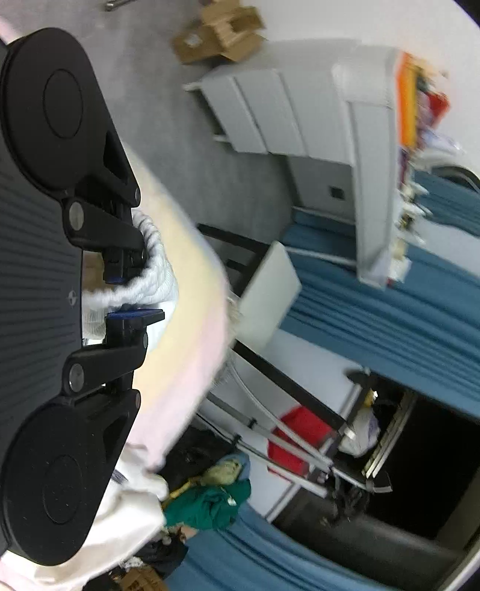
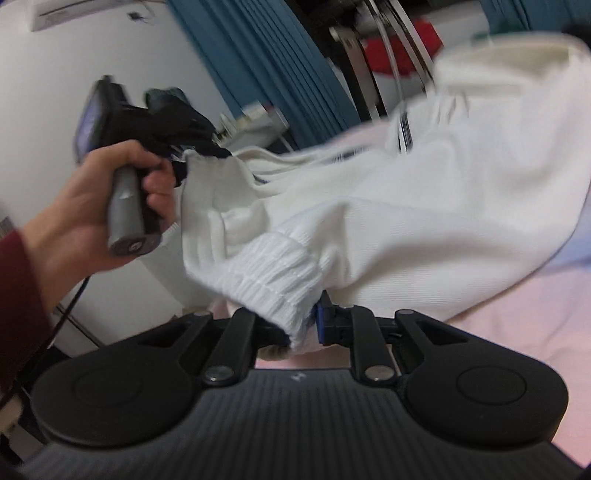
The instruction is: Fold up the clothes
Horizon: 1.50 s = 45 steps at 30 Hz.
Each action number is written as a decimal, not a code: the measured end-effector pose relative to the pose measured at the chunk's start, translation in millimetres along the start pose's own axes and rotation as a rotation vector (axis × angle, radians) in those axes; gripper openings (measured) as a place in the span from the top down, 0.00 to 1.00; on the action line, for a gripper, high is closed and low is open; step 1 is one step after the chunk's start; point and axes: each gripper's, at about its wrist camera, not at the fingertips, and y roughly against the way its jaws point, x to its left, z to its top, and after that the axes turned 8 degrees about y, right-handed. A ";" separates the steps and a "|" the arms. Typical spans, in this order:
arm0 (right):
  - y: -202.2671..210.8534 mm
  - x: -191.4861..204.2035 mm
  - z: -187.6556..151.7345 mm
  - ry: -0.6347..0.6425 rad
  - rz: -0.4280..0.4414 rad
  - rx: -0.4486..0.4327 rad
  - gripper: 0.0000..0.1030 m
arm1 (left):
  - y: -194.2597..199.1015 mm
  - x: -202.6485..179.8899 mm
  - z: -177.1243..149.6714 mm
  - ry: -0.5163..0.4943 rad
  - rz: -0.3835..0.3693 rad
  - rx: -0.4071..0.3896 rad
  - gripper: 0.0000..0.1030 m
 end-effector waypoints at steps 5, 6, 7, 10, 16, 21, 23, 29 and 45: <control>-5.0 6.5 -13.1 0.033 -0.002 -0.011 0.77 | 19.4 27.4 -20.3 -0.023 0.015 0.015 0.72; -1.9 8.2 -13.4 0.044 0.011 -0.007 0.67 | 26.1 32.0 -22.0 -0.021 0.007 0.030 0.61; 1.8 9.8 -13.3 0.053 0.031 0.001 0.50 | 33.5 36.7 -24.3 -0.024 0.008 0.047 0.41; 15.1 15.8 -11.8 0.089 0.078 0.009 0.22 | 71.4 43.7 -35.5 -0.058 0.056 0.020 0.27; 62.8 26.4 -9.8 0.142 0.055 -0.034 0.22 | 157.6 28.3 -73.6 -0.171 -0.036 -0.049 0.22; 125.8 16.4 7.3 0.229 -0.013 -0.100 0.23 | 223.0 -3.4 -133.3 -0.274 -0.146 -0.081 0.21; 153.6 9.4 17.7 0.262 -0.054 -0.132 0.23 | 240.2 -20.2 -155.9 -0.311 -0.193 -0.087 0.21; 231.7 -30.7 42.0 0.344 -0.205 -0.212 0.23 | 261.0 -72.6 -226.2 -0.398 -0.306 -0.078 0.21; 266.8 -135.8 33.5 0.133 -0.474 -0.315 0.23 | 137.2 -221.4 -282.1 -0.536 -0.285 -0.025 0.10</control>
